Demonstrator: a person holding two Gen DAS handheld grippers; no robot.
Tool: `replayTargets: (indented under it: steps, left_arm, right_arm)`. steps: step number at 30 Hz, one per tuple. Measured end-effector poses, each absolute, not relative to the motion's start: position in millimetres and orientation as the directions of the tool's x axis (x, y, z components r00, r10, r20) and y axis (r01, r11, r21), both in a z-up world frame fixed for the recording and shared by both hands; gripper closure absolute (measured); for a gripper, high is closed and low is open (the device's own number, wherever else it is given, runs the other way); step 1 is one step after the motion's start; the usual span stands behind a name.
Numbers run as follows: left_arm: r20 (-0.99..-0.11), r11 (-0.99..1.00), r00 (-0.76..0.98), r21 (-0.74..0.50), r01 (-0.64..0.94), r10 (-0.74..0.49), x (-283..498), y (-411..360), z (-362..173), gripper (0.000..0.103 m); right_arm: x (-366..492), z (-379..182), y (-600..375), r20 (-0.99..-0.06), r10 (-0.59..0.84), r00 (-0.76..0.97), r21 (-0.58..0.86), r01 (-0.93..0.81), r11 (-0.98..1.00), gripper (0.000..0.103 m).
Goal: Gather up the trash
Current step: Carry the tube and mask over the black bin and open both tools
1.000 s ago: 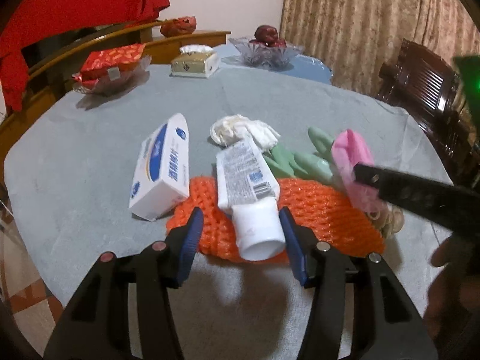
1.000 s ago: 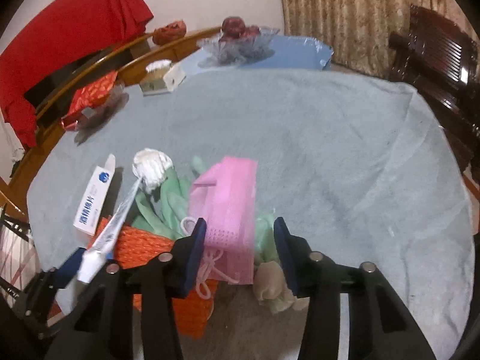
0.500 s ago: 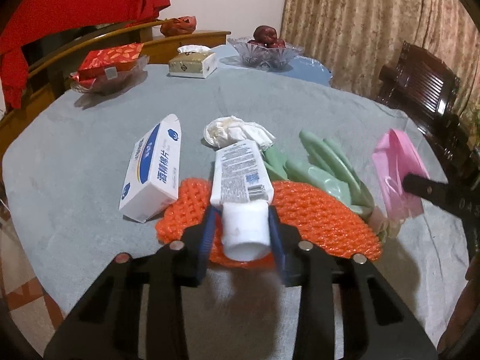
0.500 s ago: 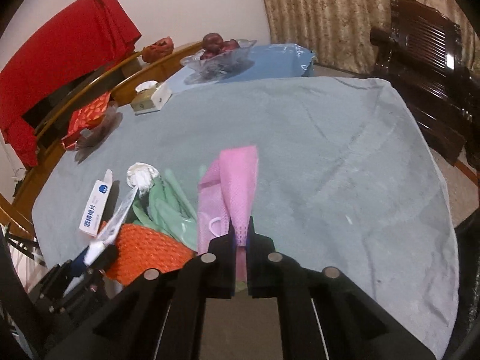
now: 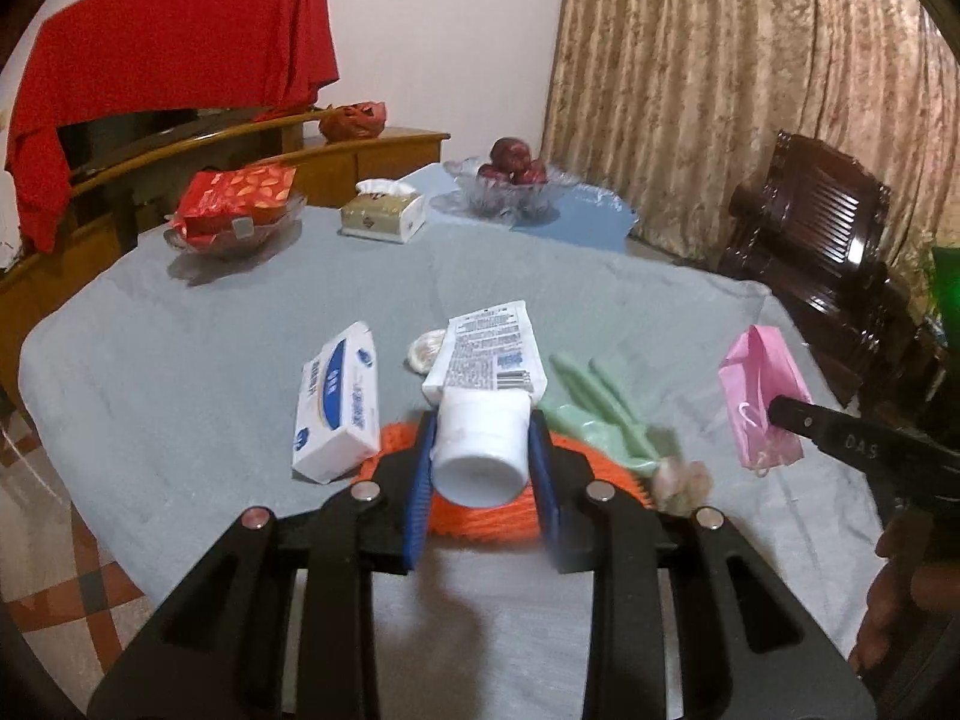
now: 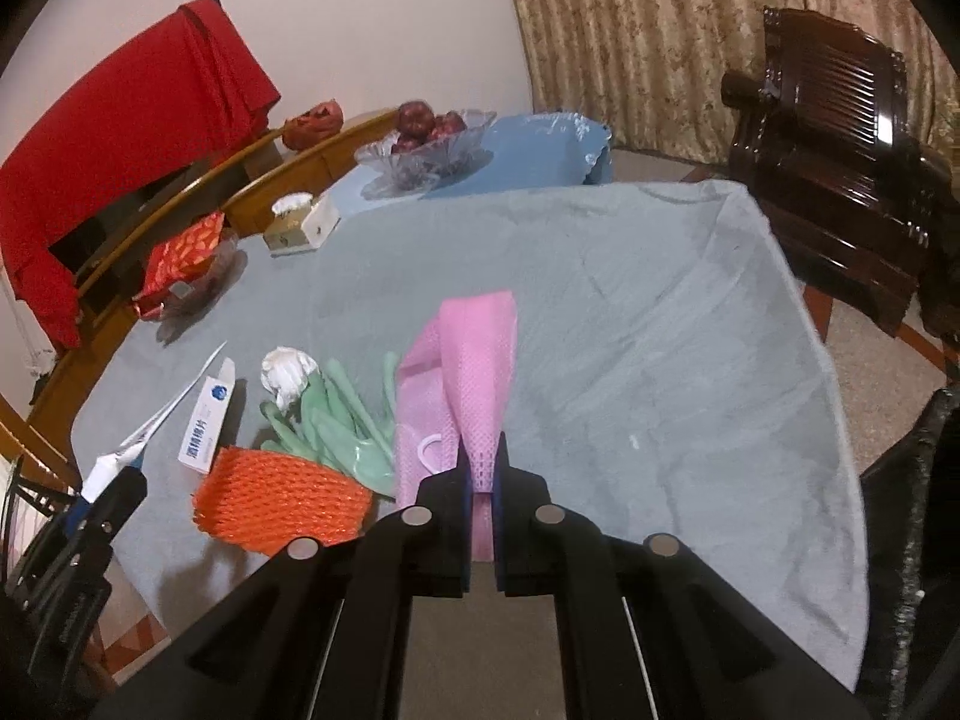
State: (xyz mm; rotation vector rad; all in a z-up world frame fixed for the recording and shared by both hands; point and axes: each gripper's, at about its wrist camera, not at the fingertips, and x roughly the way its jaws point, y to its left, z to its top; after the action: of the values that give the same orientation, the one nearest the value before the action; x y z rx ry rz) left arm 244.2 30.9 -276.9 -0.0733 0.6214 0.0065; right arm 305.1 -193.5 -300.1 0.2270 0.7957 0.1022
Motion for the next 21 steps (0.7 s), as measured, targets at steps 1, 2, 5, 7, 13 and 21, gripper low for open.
replayTargets:
  steps: [1, 2, 5, 7, 13, 21]
  left_arm:
    - [-0.576, 0.998, 0.817, -0.056, -0.017, -0.018, 242.0, 25.4, -273.2, 0.075]
    - [-0.572, 0.999, 0.82, -0.048, -0.008, -0.021, 240.9, 20.8, -270.8, 0.075]
    - [-0.566, 0.999, 0.823, -0.044, 0.027, -0.047, 237.6, 4.7, -264.9, 0.075]
    - [-0.564, 0.997, 0.823, -0.041, 0.058, -0.071, 234.3, -11.3, -261.9, 0.075]
    - [-0.561, 0.985, 0.813, -0.026, 0.172, -0.157, 219.7, -74.0, -256.6, 0.075]
    - [-0.558, 0.935, 0.767, -0.044, 0.352, -0.315, 197.6, -180.8, -254.3, 0.075]
  right_arm:
    - [302.8, -297.1, -197.0, -0.692, 0.173, 0.7, 0.242, -0.001, 0.97, 0.098]
    - [299.8, -293.4, -200.4, -0.689, 0.168, 0.705, 0.241, 0.004, 0.97, 0.098]
    - [285.9, -281.1, -217.3, -0.676, 0.144, 0.723, 0.234, 0.025, 0.972, 0.098]
    - [275.5, -274.7, -231.9, -0.669, 0.124, 0.733, 0.229, 0.045, 0.972, 0.098]
    - [233.3, -261.4, -295.4, -0.657, 0.026, 0.754, 0.21, 0.15, 0.966, 0.098]
    - [166.1, -259.5, -390.2, -0.659, -0.132, 0.741, 0.181, 0.326, 0.928, 0.098]
